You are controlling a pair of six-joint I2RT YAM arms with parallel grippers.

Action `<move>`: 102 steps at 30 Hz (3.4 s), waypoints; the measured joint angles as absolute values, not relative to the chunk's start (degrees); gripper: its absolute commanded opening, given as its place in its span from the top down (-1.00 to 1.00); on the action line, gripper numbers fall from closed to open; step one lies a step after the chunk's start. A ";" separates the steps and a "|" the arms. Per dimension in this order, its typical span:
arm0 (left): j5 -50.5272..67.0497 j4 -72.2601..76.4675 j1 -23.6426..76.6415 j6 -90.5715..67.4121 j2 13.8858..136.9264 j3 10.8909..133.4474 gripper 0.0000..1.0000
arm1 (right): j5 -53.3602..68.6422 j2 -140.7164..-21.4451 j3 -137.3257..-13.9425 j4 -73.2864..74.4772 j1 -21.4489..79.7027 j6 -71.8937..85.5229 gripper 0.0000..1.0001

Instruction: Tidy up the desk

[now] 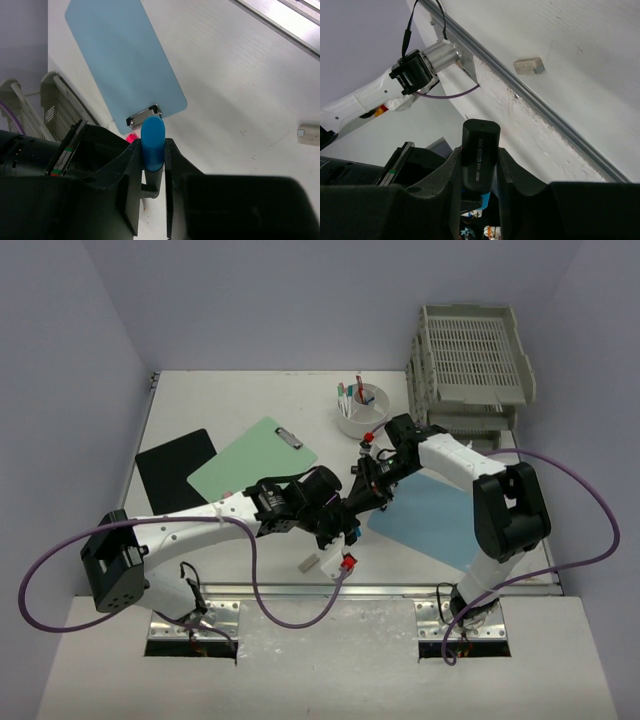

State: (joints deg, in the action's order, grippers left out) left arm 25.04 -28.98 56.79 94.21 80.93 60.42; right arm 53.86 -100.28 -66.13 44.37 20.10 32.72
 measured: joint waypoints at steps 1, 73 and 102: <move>25.04 -29.11 56.91 94.09 80.97 60.61 1.00 | 54.00 -100.30 -66.13 44.57 20.11 32.70 0.69; 46.93 9.31 26.22 32.71 129.84 101.65 0.13 | 53.89 -67.35 -51.08 24.20 -7.27 -4.93 -0.77; 31.06 -30.80 35.05 44.89 135.43 110.60 0.27 | 48.52 -68.46 -48.56 21.85 -7.27 8.12 -0.65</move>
